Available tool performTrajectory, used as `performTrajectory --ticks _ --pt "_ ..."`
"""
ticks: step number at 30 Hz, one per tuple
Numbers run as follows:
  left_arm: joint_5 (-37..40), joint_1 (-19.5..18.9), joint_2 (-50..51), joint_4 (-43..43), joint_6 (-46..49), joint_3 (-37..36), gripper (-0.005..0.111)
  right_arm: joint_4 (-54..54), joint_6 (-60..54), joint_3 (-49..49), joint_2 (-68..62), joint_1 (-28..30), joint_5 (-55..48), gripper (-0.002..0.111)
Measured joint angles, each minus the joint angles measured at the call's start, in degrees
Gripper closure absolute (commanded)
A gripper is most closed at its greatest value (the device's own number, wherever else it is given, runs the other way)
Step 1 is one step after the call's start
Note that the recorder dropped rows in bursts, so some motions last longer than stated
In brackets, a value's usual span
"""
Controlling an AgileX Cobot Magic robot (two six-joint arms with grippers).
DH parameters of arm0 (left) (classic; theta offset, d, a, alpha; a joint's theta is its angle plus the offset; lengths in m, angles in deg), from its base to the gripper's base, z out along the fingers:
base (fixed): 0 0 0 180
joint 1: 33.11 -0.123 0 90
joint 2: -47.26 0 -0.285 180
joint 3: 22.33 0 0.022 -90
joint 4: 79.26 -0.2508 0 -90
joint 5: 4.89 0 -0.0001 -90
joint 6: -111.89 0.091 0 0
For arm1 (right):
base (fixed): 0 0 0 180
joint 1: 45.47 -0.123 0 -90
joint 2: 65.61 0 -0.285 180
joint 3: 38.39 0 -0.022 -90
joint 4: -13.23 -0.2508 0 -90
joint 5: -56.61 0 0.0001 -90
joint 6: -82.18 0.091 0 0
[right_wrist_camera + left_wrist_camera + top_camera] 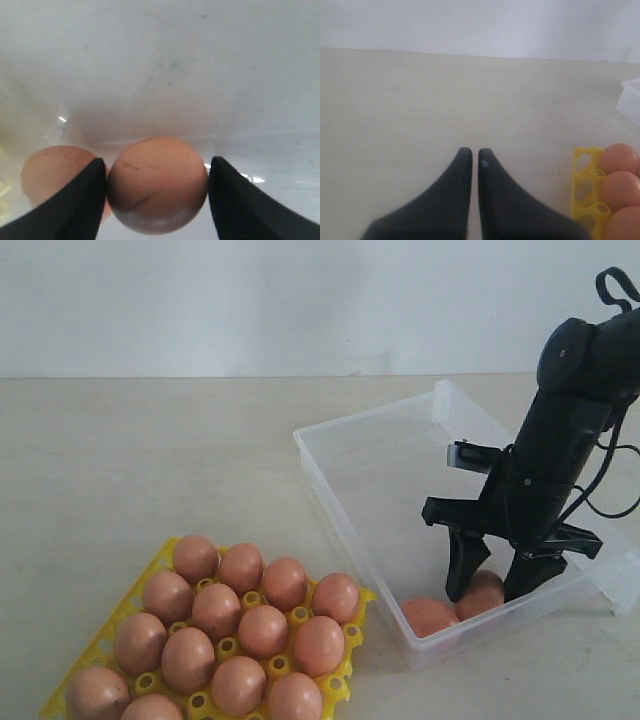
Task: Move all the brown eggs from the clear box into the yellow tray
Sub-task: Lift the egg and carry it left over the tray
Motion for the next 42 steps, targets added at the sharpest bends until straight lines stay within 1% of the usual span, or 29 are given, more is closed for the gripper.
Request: performTrajectory --ticks 5,7,8,9,12,13,20,24,30,33,36,38,42 --pt "0.0 0.0 0.0 0.0 0.0 0.0 0.103 -0.7 0.0 0.0 -1.3 0.0 0.5 0.057" --pt "0.0 0.0 0.0 0.0 0.0 0.0 0.103 -0.9 0.0 0.0 -1.3 0.0 0.6 0.063" --pt "0.0 0.0 0.0 0.0 0.0 0.0 0.103 -1.0 0.0 0.0 -1.3 0.0 0.7 0.068" --pt "0.0 0.0 0.0 0.0 0.0 0.0 0.103 -1.0 0.0 0.0 -1.3 0.0 0.8 0.075" --pt "0.0 0.0 0.0 0.0 0.0 0.0 0.103 -1.5 -0.3 0.0 -1.3 0.0 0.8 0.103" --pt "0.0 0.0 0.0 0.0 0.0 0.0 0.103 -1.5 -0.4 0.0 -1.3 0.0 0.8 0.108" --pt "0.0 0.0 0.0 0.0 0.0 0.0 0.103 -1.7 -3.4 0.0 -1.3 0.0 1.8 0.108" --pt "0.0 0.0 0.0 0.0 0.0 0.0 0.103 -1.8 -4.8 0.0 -0.7 0.0 4.8 0.108" --pt "0.0 0.0 0.0 0.0 0.0 0.0 0.103 -0.9 -5.0 0.6 5.2 0.0 17.7 0.108" --pt "0.0 0.0 0.0 0.0 0.0 0.0 0.103 -0.9 -5.6 2.9 10.5 0.0 24.9 0.108" --pt "0.0 0.0 0.0 0.0 0.0 0.0 0.103 -1.8 -9.1 6.6 16.2 0.0 31.1 0.108" --pt "0.0 0.0 0.0 0.0 0.0 0.0 0.103 -4.0 -12.4 9.9 20.4 0.0 34.6 0.108" --pt "0.0 0.0 0.0 0.0 0.0 0.0 0.103 -13.5 -21.9 18.8 28.3 -1.1 41.9 0.108"
